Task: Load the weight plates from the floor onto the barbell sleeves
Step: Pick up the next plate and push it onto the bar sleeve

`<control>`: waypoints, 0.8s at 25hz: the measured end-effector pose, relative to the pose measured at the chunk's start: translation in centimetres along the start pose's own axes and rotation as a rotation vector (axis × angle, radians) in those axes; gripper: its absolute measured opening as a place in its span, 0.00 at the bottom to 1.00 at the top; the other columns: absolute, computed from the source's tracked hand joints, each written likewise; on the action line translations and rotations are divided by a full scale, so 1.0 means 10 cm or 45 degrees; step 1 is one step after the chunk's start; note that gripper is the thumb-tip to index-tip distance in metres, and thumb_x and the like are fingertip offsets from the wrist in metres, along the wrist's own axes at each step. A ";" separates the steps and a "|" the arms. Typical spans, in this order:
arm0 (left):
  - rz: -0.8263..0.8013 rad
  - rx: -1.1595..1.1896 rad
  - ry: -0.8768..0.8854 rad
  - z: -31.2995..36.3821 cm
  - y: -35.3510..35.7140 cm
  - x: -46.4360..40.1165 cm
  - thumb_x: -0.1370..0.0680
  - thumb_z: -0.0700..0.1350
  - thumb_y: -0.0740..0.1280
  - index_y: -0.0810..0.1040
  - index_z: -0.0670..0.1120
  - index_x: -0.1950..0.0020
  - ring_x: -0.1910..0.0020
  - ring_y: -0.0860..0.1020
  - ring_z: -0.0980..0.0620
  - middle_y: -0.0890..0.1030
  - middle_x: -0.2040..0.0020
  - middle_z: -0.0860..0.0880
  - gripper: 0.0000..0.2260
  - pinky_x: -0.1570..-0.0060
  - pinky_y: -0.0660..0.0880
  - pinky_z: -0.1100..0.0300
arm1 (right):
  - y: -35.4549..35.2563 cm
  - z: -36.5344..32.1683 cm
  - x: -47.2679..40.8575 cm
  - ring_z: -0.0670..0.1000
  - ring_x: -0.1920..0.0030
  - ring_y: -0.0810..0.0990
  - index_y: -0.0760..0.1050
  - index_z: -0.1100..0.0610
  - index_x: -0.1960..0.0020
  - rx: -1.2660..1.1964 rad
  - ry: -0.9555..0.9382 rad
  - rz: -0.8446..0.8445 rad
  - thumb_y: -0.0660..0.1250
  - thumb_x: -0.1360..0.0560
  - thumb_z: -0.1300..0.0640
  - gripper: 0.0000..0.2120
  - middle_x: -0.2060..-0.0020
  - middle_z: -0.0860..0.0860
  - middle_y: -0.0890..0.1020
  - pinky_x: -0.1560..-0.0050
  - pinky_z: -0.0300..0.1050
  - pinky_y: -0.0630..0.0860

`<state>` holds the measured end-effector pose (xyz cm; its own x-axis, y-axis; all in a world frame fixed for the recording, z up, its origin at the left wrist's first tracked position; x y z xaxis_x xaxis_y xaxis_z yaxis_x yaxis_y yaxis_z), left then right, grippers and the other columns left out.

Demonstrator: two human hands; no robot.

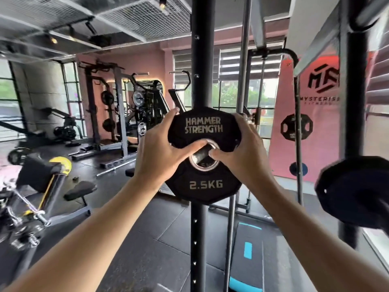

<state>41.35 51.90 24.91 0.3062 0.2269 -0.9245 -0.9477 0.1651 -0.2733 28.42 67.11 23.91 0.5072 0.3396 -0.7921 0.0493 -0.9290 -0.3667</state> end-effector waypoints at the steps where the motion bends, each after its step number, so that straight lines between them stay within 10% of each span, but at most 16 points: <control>1: -0.017 -0.014 -0.007 -0.17 -0.01 0.02 0.32 0.72 0.69 0.69 0.50 0.26 0.49 0.82 0.57 0.84 0.45 0.54 0.41 0.46 0.81 0.55 | 0.15 -0.02 0.00 0.43 0.47 0.77 0.66 0.45 0.27 -0.001 0.007 -0.023 0.80 0.36 0.50 0.41 0.41 0.46 0.76 0.49 0.36 0.75; 8: -0.149 0.079 -0.058 -1.19 0.29 0.11 0.27 0.73 0.62 0.67 0.55 0.25 0.50 0.83 0.53 0.84 0.45 0.52 0.36 0.49 0.81 0.50 | 0.89 0.11 0.08 0.44 0.48 0.75 0.61 0.44 0.23 0.036 0.173 -0.081 0.79 0.32 0.51 0.42 0.42 0.47 0.72 0.46 0.40 0.72; 13: -0.168 0.230 -0.043 -1.47 0.63 0.15 0.23 0.69 0.59 0.69 0.51 0.27 0.47 0.82 0.49 0.82 0.41 0.49 0.31 0.49 0.80 0.47 | 1.01 0.26 0.16 0.31 0.46 0.71 0.59 0.44 0.22 0.059 0.213 -0.057 0.73 0.27 0.60 0.40 0.42 0.47 0.70 0.47 0.22 0.66; 20: -0.393 0.280 0.050 -1.53 1.11 -0.08 0.20 0.55 0.65 0.62 0.47 0.23 0.37 0.76 0.45 0.74 0.32 0.45 0.28 0.38 0.75 0.45 | 1.18 0.63 -0.11 0.53 0.31 0.64 0.47 0.51 0.19 0.399 0.187 -0.083 0.68 0.28 0.72 0.47 0.32 0.52 0.63 0.32 0.42 0.66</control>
<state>29.22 38.86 18.51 0.5667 0.0984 -0.8181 -0.7680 0.4228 -0.4811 23.07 56.68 17.39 0.6313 0.3505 -0.6918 -0.1693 -0.8082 -0.5640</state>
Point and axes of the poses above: each hand's wrist, its own x-axis away from the middle knuckle, its own y-axis out of the palm, z = x × y, the point moved 7 cm from there along -x, towards the middle knuckle
